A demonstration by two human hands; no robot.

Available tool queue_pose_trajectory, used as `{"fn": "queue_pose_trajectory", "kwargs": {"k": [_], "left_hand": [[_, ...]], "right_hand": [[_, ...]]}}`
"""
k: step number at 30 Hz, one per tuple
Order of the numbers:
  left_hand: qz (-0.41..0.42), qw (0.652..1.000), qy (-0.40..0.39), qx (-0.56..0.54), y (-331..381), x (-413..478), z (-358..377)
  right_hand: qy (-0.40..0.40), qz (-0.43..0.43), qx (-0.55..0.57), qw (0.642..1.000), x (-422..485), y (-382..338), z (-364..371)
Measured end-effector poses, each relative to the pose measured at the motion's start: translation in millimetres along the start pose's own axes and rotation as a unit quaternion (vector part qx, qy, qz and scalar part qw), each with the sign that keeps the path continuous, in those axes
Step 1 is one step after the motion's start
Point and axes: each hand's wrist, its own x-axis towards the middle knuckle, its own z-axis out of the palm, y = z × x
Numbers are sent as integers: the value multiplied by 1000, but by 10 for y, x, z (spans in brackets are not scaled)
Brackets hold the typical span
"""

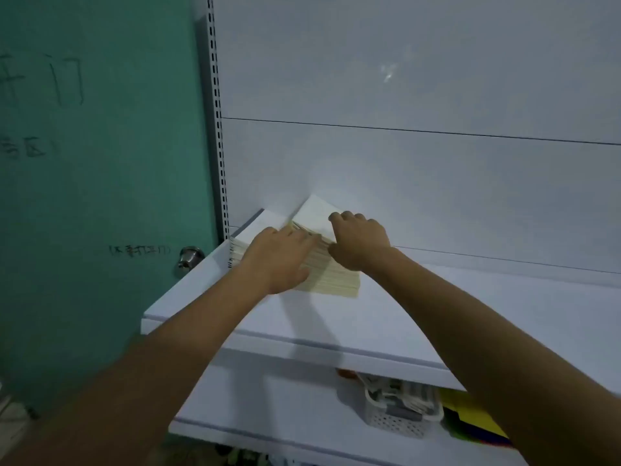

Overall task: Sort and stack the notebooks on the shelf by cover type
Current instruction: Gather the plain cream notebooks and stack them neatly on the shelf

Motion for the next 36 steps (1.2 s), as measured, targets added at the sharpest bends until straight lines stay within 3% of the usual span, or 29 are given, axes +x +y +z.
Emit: {"fn": "queue_pose_trajectory", "kwargs": {"k": [4,7,9,12,16,19,23,27,30,33,34,36], "left_hand": [[-46,988,44,-142,-121,-11,267],[-75,964,35,-251,-126,-53,526],[-88,930,19,-358,-115,-75,702],[-93,851,-12,-516,-35,-84,959],[-162,690,-46,-704,97,-134,1292],[-206,638,-18,-742,85,-144,1365],[-256,538,-16,-803,-7,-78,1346],[-246,490,-45,-835,-20,-62,1166],[-201,439,-55,-874,-86,65,879],[-165,409,-67,-895,-146,173,597],[-173,416,-71,-890,-137,176,546],[-200,469,-54,-859,-86,126,492]], "right_hand": [[23,40,59,997,442,-56,132],[-28,73,153,985,684,-36,379],[-90,81,192,974,700,-16,559],[-96,81,137,983,651,-11,818],[-61,70,113,989,575,24,879],[-41,64,85,993,457,11,930],[17,63,48,997,266,-78,990],[87,38,33,995,61,-192,945],[161,-12,-11,987,-45,-172,842],[213,-58,-23,975,-158,-173,811],[220,-77,-20,972,-207,-186,810],[212,-113,9,971,-302,-202,809]]}}
